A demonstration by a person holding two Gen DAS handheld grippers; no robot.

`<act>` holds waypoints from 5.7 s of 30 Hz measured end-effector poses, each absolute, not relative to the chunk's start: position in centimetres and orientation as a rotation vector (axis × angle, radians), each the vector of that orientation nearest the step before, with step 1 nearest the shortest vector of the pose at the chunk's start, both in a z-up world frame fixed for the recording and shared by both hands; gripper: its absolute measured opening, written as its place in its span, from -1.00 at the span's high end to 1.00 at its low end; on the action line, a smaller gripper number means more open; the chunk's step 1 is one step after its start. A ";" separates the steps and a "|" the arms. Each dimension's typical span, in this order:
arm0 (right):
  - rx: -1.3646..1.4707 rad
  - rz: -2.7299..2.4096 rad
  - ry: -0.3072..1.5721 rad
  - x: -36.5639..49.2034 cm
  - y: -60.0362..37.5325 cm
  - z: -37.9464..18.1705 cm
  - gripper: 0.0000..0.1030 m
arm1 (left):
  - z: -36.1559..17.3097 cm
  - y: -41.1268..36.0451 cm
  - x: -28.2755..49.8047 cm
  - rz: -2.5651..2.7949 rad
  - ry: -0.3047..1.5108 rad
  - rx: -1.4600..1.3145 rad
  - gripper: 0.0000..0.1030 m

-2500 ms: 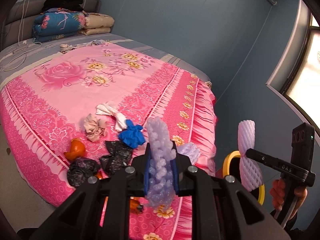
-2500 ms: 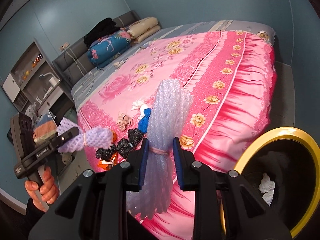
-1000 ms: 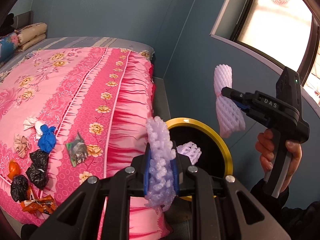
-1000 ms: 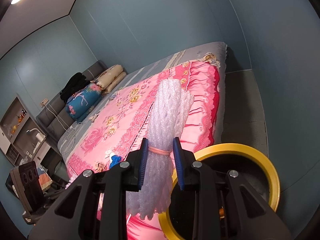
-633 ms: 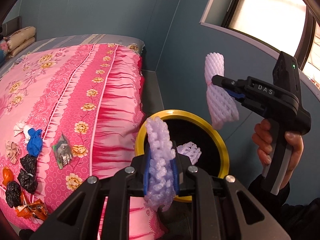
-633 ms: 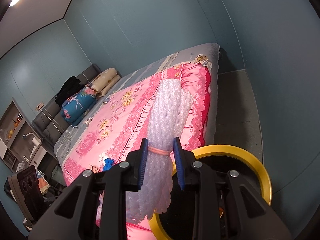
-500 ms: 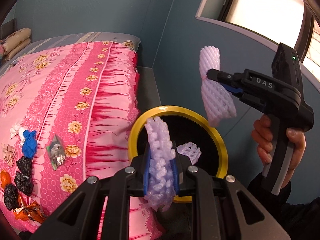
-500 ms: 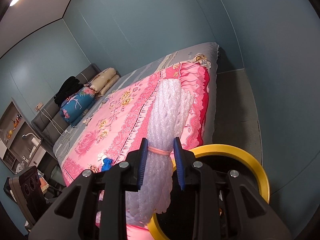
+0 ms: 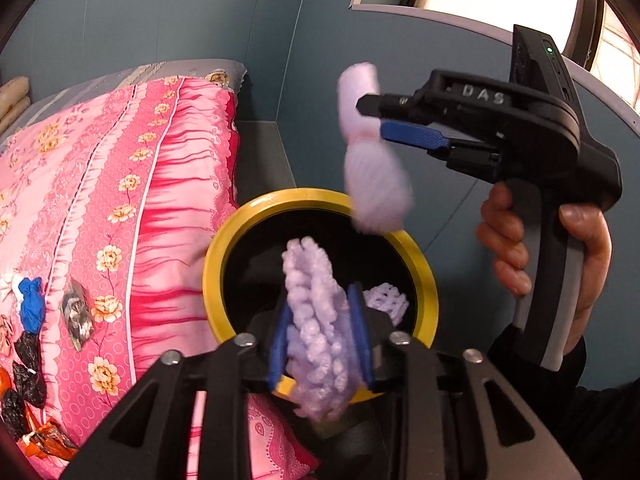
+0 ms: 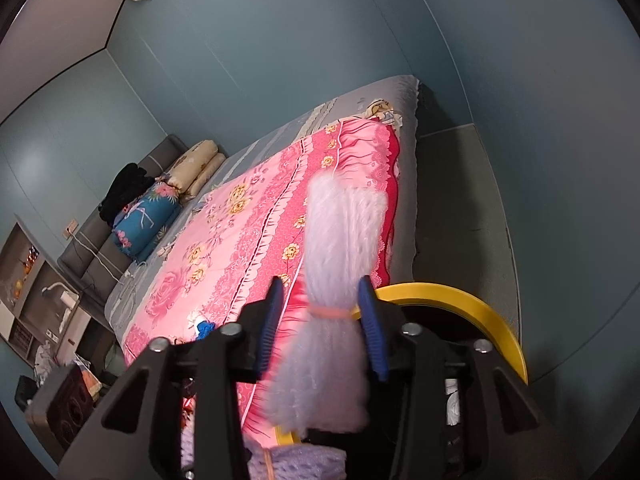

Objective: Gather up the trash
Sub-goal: 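Open the left tool over the bin while the right tool releases its net, then move both open tools away from the bin toward the bed, then grasp the black plastic bag with the left tool while the right tool grasps the foil packet, then carry the black bag with the left tool while the right tool carries the foil packet to the bin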

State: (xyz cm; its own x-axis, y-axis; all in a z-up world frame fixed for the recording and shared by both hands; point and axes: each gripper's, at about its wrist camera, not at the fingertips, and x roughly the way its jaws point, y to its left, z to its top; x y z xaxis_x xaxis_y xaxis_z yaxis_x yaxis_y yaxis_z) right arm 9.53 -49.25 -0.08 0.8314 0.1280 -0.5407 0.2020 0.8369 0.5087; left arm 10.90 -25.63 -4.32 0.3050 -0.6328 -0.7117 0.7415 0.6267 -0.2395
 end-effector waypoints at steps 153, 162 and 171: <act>0.187 0.302 0.911 22.7 -19.4 -5.9 0.80 | -9.1 10.6 18.6 -0.171 0.891 -0.297 0.30; 0.212 0.301 0.854 21.0 -22.0 -3.7 0.80 | -6.6 8.6 17.4 -0.207 0.861 -0.263 0.30; 0.235 0.296 0.790 19.0 -24.3 -1.1 0.80 | -4.3 6.6 16.4 -0.240 0.831 -0.244 0.30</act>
State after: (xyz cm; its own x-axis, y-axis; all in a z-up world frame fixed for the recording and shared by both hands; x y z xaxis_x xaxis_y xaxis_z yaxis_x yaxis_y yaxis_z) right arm 19.00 -24.34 -1.06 0.6665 0.3465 -0.6601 -0.1723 0.9330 0.3158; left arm 16.41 6.64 -4.28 0.6503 -0.3037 -0.6963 0.1142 0.9453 -0.3056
